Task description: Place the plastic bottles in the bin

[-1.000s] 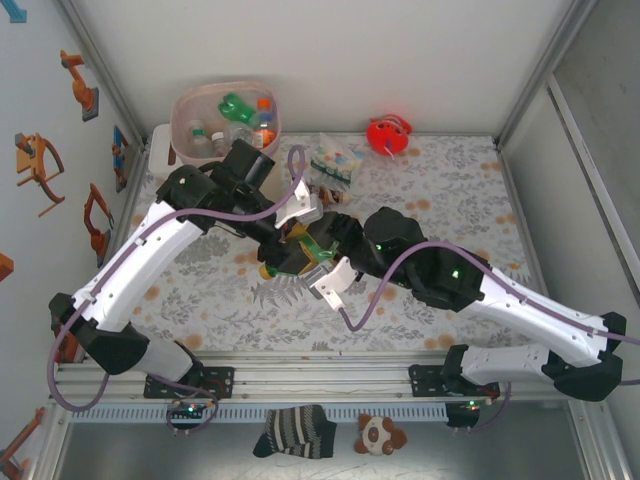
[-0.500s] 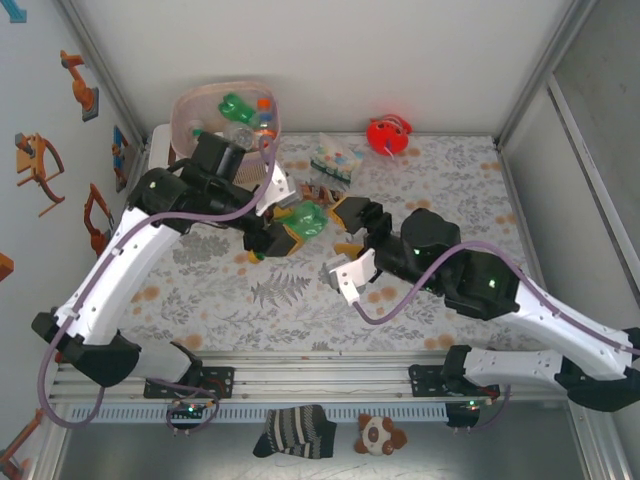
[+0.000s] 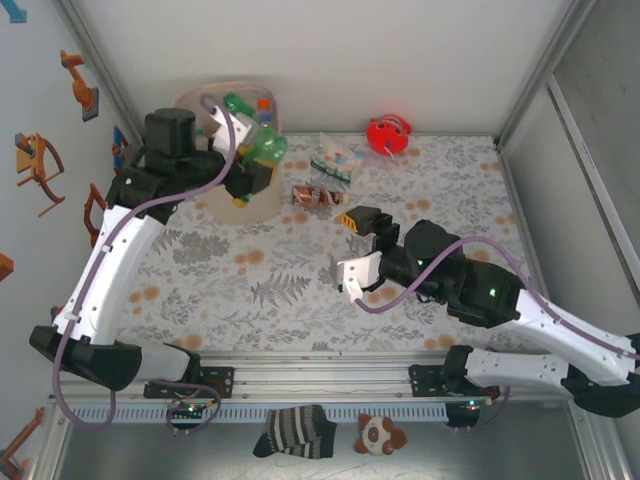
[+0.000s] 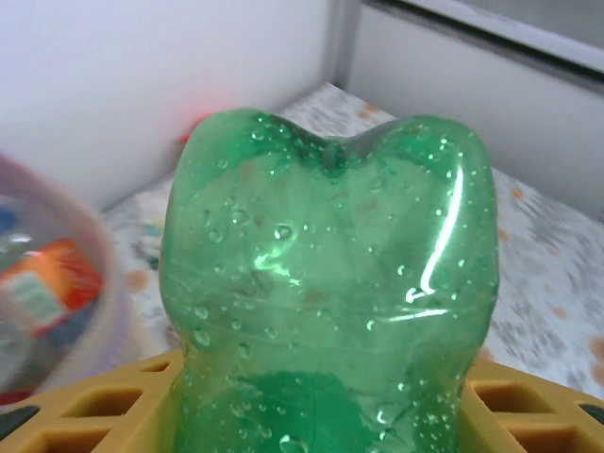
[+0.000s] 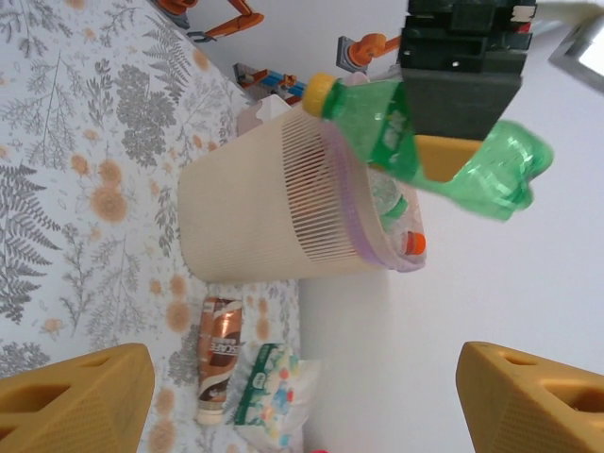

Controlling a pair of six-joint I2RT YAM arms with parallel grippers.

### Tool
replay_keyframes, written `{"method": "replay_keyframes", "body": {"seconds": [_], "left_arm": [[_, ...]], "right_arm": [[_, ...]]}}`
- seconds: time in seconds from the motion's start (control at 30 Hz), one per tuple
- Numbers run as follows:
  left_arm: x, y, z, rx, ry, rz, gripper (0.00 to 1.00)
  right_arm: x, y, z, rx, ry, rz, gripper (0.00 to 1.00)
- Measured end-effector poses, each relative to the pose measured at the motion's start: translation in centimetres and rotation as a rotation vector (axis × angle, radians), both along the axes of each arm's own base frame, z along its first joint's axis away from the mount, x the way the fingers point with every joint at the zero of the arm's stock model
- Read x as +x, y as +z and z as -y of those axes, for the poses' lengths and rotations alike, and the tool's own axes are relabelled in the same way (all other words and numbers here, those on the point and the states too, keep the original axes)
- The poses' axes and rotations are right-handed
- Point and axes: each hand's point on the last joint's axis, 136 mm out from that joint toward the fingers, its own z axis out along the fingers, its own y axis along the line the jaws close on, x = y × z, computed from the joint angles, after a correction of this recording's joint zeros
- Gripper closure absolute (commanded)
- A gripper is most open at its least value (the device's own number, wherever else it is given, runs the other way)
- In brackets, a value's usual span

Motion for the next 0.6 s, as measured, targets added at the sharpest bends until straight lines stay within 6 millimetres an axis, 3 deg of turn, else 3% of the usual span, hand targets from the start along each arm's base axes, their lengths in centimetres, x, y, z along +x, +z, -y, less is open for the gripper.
{"method": "replay_keyframes", "body": {"seconds": [0.2,0.37,0.6], "left_arm": [[6.4,1.3,-4.3,-0.095,0.227,0.001,0.53],[12.1,1.8,-9.3,-0.19,0.428,-0.05,0.54],[17.7,1.2,-14.9,-0.31,0.604,-0.136,0.55]], "right_arm": [[-0.2,0.4,0.5,0.042,-0.018,-0.037,0.18],[-0.2,0.2,0.8,0.047,-0.032,-0.061,0.18],[0.3,0.1,1.3,0.079,-0.087,-0.105,0.16]]}}
